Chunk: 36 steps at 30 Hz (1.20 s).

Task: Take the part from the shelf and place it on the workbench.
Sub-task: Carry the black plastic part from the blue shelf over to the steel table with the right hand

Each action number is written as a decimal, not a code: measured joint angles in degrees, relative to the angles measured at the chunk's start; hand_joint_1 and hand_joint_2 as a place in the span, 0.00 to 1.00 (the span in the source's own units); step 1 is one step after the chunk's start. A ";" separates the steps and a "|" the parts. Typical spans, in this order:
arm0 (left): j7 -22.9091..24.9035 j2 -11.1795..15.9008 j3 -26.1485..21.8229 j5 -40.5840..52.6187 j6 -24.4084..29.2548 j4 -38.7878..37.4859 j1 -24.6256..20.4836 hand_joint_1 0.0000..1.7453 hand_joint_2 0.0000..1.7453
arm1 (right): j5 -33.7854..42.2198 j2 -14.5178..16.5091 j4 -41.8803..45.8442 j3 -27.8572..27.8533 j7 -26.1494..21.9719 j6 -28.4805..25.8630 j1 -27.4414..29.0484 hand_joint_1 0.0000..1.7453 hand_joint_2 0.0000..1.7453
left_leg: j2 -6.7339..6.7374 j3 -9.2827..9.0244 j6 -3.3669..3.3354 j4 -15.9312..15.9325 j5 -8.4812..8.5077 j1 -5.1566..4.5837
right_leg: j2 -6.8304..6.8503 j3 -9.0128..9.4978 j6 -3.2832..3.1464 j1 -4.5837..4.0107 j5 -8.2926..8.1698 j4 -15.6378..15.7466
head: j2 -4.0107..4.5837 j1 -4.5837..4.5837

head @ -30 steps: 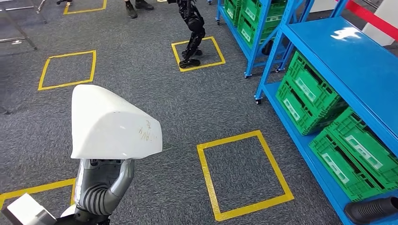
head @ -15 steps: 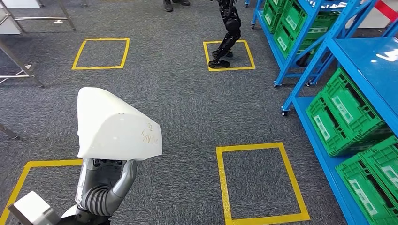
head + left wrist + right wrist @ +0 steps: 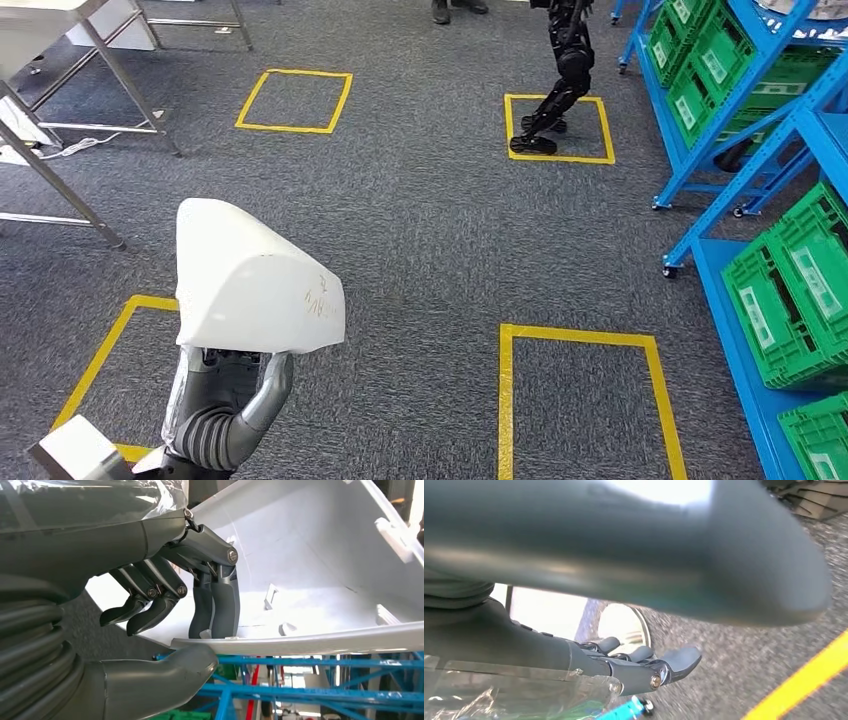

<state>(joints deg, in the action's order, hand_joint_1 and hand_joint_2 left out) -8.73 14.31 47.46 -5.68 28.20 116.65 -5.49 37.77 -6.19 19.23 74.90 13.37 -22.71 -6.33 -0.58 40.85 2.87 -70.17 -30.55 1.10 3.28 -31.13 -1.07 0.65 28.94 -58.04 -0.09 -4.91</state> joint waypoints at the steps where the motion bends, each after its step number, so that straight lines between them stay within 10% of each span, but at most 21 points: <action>1: 0.16 0.03 -0.04 0.15 0.00 0.00 0.01 1.00 1.00 | 0.00 -0.02 0.00 0.00 -0.15 -0.22 -0.04 0.00 0.00 | 0.86 -1.86 0.03 3.50 1.77 0.07 | 0.70 0.23 0.24 0.03 0.18 0.00 | 0.00 0.05; 4: 0.64 0.08 -0.30 0.32 0.01 0.01 -0.05 1.00 1.00 | 0.00 -0.21 0.02 0.01 -0.49 -0.67 -0.07 0.00 0.00 | 4.20 -5.74 -0.84 10.91 3.72 -0.71 | 2.40 0.75 1.15 -0.32 0.75 -0.07 | 0.00 0.18; 7: 0.82 0.32 -0.71 0.31 0.10 0.08 0.15 1.00 1.00 | -0.01 -0.29 0.09 0.00 -0.56 -0.73 -0.27 0.00 0.00 | 3.11 -5.70 -2.46 11.47 3.49 -1.10 | 3.58 1.22 2.10 -0.23 1.25 0.01 | 0.00 0.08; 11: 0.71 0.52 -1.08 0.45 0.53 0.46 0.37 1.00 1.00 | -0.34 -0.33 0.15 0.00 -0.51 -0.72 -0.42 0.00 0.00 | 0.88 -5.98 -3.79 11.83 3.65 -0.94 | -2.26 -2.77 2.42 0.14 6.52 -8.98 | 0.00 -0.17; 13: 0.67 0.56 -1.20 0.38 0.63 0.46 0.57 1.00 1.00 | -0.44 -0.40 0.15 0.01 -0.44 -0.78 -0.12 0.00 0.00 | -0.67 -6.02 -4.00 11.79 3.61 -1.17 | -3.05 -6.54 2.22 0.05 8.47 -15.83 | 0.00 -0.24; 15: 0.37 0.62 -1.26 0.27 0.65 0.46 0.80 1.00 1.00 | -0.51 -0.51 0.15 0.01 -0.40 -1.12 0.07 0.00 0.00 | -2.37 -6.13 -4.04 11.67 3.57 -1.32 | -3.34 -7.05 1.88 -0.06 6.02 -15.19 | 0.00 -0.23; 18: -0.42 0.73 -1.32 0.28 0.62 0.46 0.95 1.00 1.00 | -0.73 -0.85 0.20 0.00 -0.57 -1.87 0.05 0.00 0.00 | -4.71 -5.87 -3.74 11.21 3.45 -1.24 | -6.82 -3.29 1.43 0.09 -0.11 -4.77 | -0.01 -0.14; 20: -0.76 0.78 -1.37 0.34 0.61 0.47 1.08 1.00 1.00 | -0.85 -1.13 0.26 0.00 -0.74 -2.22 0.12 0.00 0.00 | -6.07 -5.14 -3.14 10.99 3.65 -0.92 | -8.74 -2.25 1.41 0.10 -0.77 -1.67 | -0.01 -0.04; 22: -0.92 0.83 -1.48 0.38 0.61 0.49 1.37 1.00 1.00 | -0.95 -1.31 0.40 0.01 -0.95 -2.48 0.08 0.00 0.00 | -7.16 -4.74 -2.42 11.15 3.92 -0.59 | -7.67 -2.01 1.11 -0.03 -0.83 -0.93 | 0.00 -0.01; 26: -1.01 0.93 -1.91 0.35 0.57 0.56 1.56 1.00 1.00 | -1.21 -1.58 0.72 0.02 -1.16 -2.90 -0.14 0.00 0.00 | -1.32 -2.72 -1.37 6.16 0.64 -0.88 | -4.35 -0.41 0.13 0.01 -1.14 0.58 | 0.00 0.41; 29: -1.00 0.95 -2.11 0.13 0.57 0.54 1.87 1.00 1.00 | -1.25 -1.67 0.96 0.02 -0.93 -2.91 0.08 0.00 0.00 | -0.39 0.70 -0.60 -1.24 -1.79 -0.36 | -1.52 0.11 0.06 0.04 -0.69 0.62 | 0.00 0.61; 33: -0.97 1.02 -2.32 -0.42 0.62 0.61 2.39 1.00 1.00 | -1.25 -1.78 1.27 0.02 -0.47 -2.88 0.05 0.00 0.00 | 2.76 -4.46 -0.42 8.49 3.33 -0.34 | 1.36 0.66 0.99 0.17 0.02 0.47 | 0.00 0.69; 36: -0.93 1.03 -2.43 -0.64 0.68 0.89 2.56 1.00 1.00 | -1.25 -1.95 1.40 0.02 -0.35 -2.85 0.02 0.00 0.00 | 4.39 -5.76 -1.88 11.63 3.56 -1.20 | 3.06 1.02 1.95 -0.17 0.46 0.48 | 0.00 0.69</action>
<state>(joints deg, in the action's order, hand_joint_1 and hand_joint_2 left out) -9.67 15.34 45.03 -6.32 28.88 117.54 -2.93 36.52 -8.13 20.63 74.93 13.02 -25.57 -6.31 3.82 35.09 0.99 -58.54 -26.99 -0.11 6.34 -30.11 0.88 0.48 29.40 -57.57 -0.09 -4.22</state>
